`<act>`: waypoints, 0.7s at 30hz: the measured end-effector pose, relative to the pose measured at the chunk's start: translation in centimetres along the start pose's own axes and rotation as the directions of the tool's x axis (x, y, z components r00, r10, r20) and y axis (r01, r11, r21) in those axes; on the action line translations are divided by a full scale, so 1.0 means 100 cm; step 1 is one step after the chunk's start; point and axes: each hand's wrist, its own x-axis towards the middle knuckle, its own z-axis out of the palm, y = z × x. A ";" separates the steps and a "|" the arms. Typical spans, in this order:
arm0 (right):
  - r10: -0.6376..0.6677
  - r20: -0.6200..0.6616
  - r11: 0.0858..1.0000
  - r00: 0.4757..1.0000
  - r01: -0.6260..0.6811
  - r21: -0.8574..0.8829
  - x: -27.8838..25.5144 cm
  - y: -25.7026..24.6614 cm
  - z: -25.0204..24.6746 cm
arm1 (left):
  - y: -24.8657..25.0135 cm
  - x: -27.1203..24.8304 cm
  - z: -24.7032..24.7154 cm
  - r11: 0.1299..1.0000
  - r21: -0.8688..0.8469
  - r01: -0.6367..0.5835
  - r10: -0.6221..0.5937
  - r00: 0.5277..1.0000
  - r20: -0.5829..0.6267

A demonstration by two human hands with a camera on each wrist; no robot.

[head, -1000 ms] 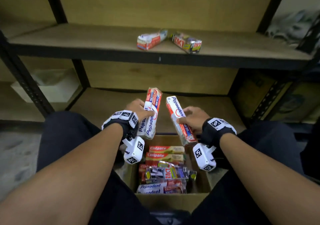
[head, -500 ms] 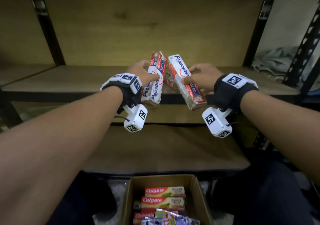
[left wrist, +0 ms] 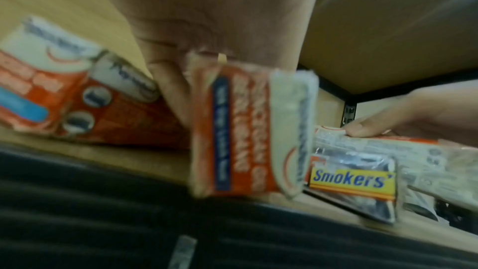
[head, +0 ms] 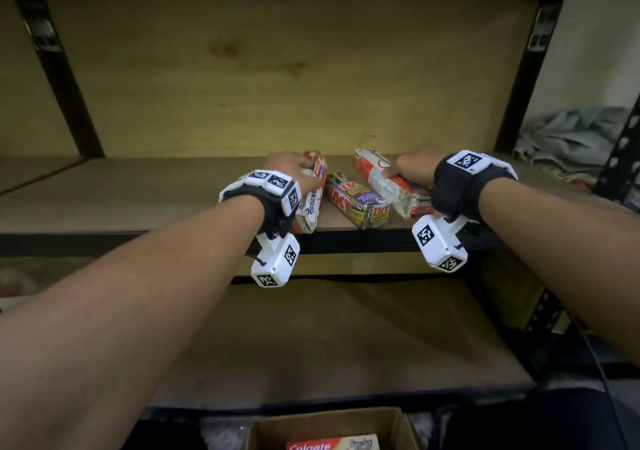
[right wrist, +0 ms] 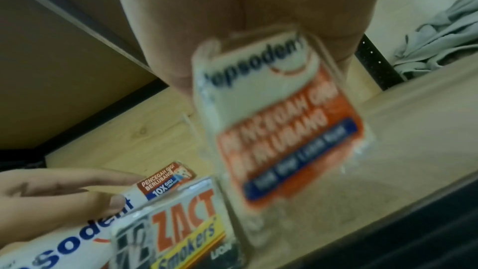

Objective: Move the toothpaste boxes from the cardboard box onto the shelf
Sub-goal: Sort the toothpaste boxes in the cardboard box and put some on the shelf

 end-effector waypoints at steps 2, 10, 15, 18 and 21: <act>0.014 0.002 0.999 1.000 -0.014 -0.039 0.008 -0.002 0.005 | -0.007 0.005 0.009 1.000 -0.020 0.009 -0.010 1.000 -0.026; 0.005 0.046 0.999 0.999 -0.003 -0.053 0.023 -0.015 0.039 | -0.019 0.019 0.021 0.997 -0.044 0.062 -0.066 0.993 -0.098; -0.061 0.031 0.996 0.998 0.063 -0.070 0.019 -0.018 0.043 | -0.024 0.022 0.014 0.998 -0.038 0.053 -0.054 0.998 -0.026; -0.084 0.011 0.995 0.996 0.084 -0.049 0.010 -0.014 0.038 | -0.022 0.018 0.012 0.999 -0.025 0.046 -0.046 0.999 -0.003; -0.117 -0.027 0.993 0.993 0.118 0.018 -0.005 -0.007 0.033 | -0.013 0.007 0.006 0.999 0.006 0.052 -0.052 0.998 -0.022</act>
